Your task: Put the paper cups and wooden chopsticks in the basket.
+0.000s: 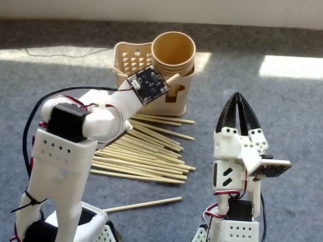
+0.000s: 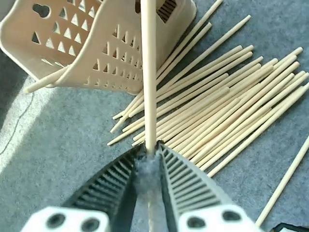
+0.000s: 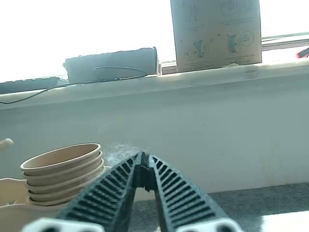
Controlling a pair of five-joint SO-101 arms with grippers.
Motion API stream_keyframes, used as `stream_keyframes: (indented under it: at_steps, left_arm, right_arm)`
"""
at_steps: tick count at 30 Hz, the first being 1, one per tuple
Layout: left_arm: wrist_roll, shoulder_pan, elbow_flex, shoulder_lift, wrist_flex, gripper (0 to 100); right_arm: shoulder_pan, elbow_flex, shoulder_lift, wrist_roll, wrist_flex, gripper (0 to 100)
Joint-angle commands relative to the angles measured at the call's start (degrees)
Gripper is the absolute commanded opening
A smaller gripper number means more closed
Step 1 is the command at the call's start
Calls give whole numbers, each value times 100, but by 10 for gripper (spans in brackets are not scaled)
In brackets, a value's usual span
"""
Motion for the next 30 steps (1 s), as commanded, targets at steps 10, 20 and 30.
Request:
stream_keyframes:
  at_steps: [10,20,30]
  left_arm:
    - [1275,-48,-1675,-180,18,9]
    - [2180,-57,-1886,-189,-835,8]
    - [2778,-57,-1851,-303,-1125,5]
  right_arm:
    - [57,514,-84,18,13,6]
    - [57,514,-84,18,13,6]
    - [57,514,-84,18,13,6]
